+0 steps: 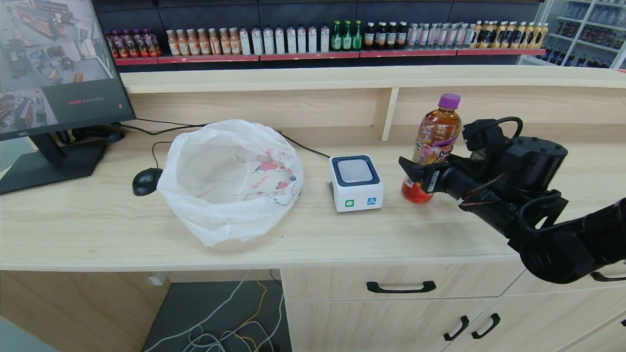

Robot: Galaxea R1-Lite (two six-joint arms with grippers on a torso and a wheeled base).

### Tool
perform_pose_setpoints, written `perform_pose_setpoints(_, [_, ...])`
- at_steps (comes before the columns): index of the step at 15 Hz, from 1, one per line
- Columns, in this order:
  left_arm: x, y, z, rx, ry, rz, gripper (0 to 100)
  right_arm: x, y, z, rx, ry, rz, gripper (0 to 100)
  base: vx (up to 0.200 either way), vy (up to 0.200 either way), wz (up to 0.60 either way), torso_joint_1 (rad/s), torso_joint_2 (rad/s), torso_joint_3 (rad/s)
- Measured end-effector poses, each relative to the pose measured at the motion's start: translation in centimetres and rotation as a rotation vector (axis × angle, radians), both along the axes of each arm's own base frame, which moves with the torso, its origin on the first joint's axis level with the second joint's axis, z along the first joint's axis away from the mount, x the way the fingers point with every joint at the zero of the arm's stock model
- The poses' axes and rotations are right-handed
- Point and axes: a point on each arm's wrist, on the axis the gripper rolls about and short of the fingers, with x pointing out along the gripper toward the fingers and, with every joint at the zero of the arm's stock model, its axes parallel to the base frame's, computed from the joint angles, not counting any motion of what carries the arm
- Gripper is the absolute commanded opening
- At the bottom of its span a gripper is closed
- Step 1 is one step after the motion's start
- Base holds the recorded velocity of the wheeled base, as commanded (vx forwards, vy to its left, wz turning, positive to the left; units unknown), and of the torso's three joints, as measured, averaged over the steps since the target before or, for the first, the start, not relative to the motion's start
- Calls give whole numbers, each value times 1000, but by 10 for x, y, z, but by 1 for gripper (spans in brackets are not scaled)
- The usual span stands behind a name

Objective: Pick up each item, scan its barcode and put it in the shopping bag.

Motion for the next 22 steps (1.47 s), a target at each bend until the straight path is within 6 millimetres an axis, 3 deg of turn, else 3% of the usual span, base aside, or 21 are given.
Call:
perform_pose_setpoints(12, [0,0,0,0,0,0,100,16,3,-6,2,-1,-4,100,0,0,0,0,0,0])
perform_pose_setpoints(13, [0,0,0,0,1,0,100,18,3,-5,2,-6,-4,0,0,0,0,0,0,0])
perform_pose_setpoints(22, [0,0,0,0,1,0,100,21,5,-5,11,-11,-1,0,0,0,0,0,0,0])
